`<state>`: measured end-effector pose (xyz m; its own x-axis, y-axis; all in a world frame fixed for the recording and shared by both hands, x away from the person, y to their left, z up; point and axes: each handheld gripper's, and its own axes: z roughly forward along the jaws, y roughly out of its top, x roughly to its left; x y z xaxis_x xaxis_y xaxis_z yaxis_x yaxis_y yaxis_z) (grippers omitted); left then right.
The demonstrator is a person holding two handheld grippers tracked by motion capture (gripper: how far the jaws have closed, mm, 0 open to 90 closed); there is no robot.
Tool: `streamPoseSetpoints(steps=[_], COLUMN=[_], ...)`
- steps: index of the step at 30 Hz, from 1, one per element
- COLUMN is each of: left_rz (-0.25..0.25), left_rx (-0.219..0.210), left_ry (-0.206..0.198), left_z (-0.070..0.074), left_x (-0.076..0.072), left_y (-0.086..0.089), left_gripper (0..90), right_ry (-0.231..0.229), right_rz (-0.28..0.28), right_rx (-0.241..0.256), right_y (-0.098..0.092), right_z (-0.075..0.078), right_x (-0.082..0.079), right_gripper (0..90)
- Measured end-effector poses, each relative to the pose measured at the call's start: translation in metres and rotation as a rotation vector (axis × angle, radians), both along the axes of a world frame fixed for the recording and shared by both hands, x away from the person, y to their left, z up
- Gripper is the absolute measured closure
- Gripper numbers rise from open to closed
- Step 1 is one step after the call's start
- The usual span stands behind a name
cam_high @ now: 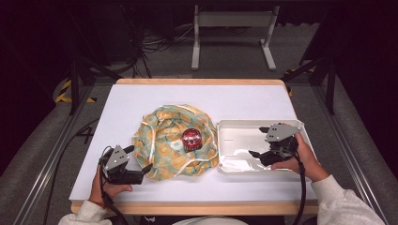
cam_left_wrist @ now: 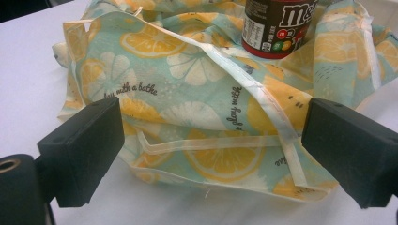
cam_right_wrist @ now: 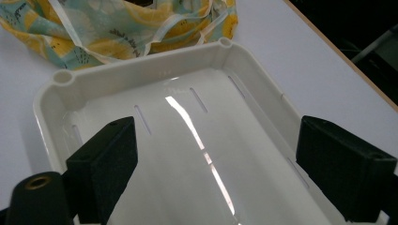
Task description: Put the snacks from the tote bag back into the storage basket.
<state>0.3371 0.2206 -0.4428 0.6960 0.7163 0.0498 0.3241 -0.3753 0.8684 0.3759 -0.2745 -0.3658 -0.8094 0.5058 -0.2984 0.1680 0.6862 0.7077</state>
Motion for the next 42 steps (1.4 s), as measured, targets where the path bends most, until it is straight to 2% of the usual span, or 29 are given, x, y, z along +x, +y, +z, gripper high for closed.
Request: streamPoseSetpoints(steps=[3,5,6,8,10,15,17,21,26,31,42], left_rz=[-0.004,-0.004,-0.004,-0.006,-0.009,-0.011,-0.012,-0.013,-0.012,-0.017,-0.021], left_rx=[0.007,0.005,0.005,0.003,0.005,0.001,0.004,0.005,0.003,0.003,0.003], left_ry=[-0.001,-0.001,-0.001,-0.002,-0.003,-0.001,-0.004,-0.002,0.003,0.002,0.002], left_z=[0.0,0.0,0.0,0.0,0.0,0.0,0.0,0.0,0.0,0.0,-0.001], left_x=[0.0,-0.001,-0.001,-0.001,0.0,-0.001,-0.001,-0.001,-0.001,-0.001,-0.001], left_y=[-0.001,-0.001,-0.001,0.0,0.0,0.0,0.0,-0.001,-0.001,-0.001,-0.001], left_gripper=[7.0,6.9,6.9,6.9,7.0,7.0,7.0,6.9,7.0,7.0,7.0], right_ry=[0.018,0.054,0.054,0.068,0.08,0.062,0.077,0.069,0.081,0.078,0.121], right_rz=[0.034,0.048,0.048,0.07,0.089,0.098,0.116,0.143,0.164,0.203,0.26], right_rx=[-0.016,-0.027,-0.027,-0.062,-0.061,-0.05,-0.045,-0.087,-0.108,-0.116,-0.139], right_y=[0.009,0.016,0.016,0.025,0.032,0.046,0.052,0.068,0.085,0.102,0.134], right_z=[0.004,0.005,0.005,0.006,0.007,0.011,0.012,0.013,0.018,0.022,0.02], right_x=[0.005,0.009,0.009,0.012,0.016,0.024,0.029,0.034,0.041,0.043,0.05], right_gripper=[15.9,17.6,17.6,17.6,17.6,17.5,17.2,16.6,15.6,15.6,15.7])
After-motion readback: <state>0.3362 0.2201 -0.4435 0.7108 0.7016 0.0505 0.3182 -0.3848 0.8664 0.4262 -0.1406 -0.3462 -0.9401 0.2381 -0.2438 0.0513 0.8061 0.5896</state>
